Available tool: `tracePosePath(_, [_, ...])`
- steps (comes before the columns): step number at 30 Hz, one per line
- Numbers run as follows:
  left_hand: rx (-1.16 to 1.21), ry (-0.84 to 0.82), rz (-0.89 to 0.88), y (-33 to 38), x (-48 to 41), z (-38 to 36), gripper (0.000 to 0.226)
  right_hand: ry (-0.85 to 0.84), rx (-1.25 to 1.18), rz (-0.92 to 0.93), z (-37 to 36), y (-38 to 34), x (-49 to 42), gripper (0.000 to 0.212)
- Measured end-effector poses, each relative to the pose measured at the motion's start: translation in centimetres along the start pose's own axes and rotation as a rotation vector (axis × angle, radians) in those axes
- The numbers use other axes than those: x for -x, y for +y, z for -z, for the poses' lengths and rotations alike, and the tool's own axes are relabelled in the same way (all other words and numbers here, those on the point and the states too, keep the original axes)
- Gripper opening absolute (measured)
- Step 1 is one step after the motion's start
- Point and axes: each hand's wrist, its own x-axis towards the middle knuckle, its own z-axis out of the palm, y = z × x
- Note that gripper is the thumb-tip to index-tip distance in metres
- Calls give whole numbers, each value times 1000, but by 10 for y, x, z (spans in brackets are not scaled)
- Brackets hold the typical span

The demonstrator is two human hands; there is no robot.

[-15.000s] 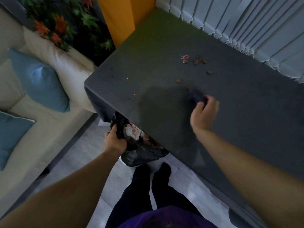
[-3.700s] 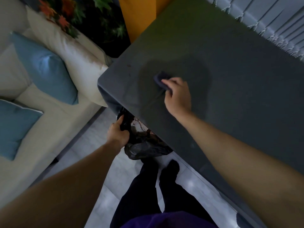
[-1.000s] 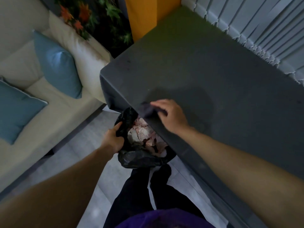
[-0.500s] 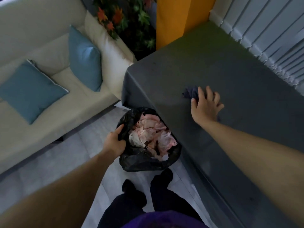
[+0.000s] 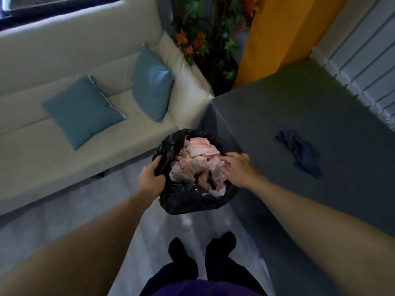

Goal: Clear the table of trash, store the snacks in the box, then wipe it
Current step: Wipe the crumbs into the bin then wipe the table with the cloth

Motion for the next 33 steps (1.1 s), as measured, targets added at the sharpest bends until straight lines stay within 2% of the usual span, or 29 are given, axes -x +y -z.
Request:
tracePosePath(3, [-35,13,-26,-5,1,24,72,-18,-134,-10,-2,-21,0,49])
tracePosePath(6, [-185,21,-107,-12,2,42,69,12,-174,3,-1,-43,1,52])
tracePosePath(12, [-526,108,-236,-22,0,77,69,46,-50,39,4,-93,-2,87])
tracePosePath(19, [-796,93,-310,-26,-23,97,80,23,-13,46,11,-115,-13,105])
tracePosePath(25, [-886,79,-290,-25,-57,95,82,-9,9,70,10,-118,-44,112])
tracePosePath(33, [-838,41,-230,-19,-107,86,83,-93,-10,64,0,-112,-106,110])
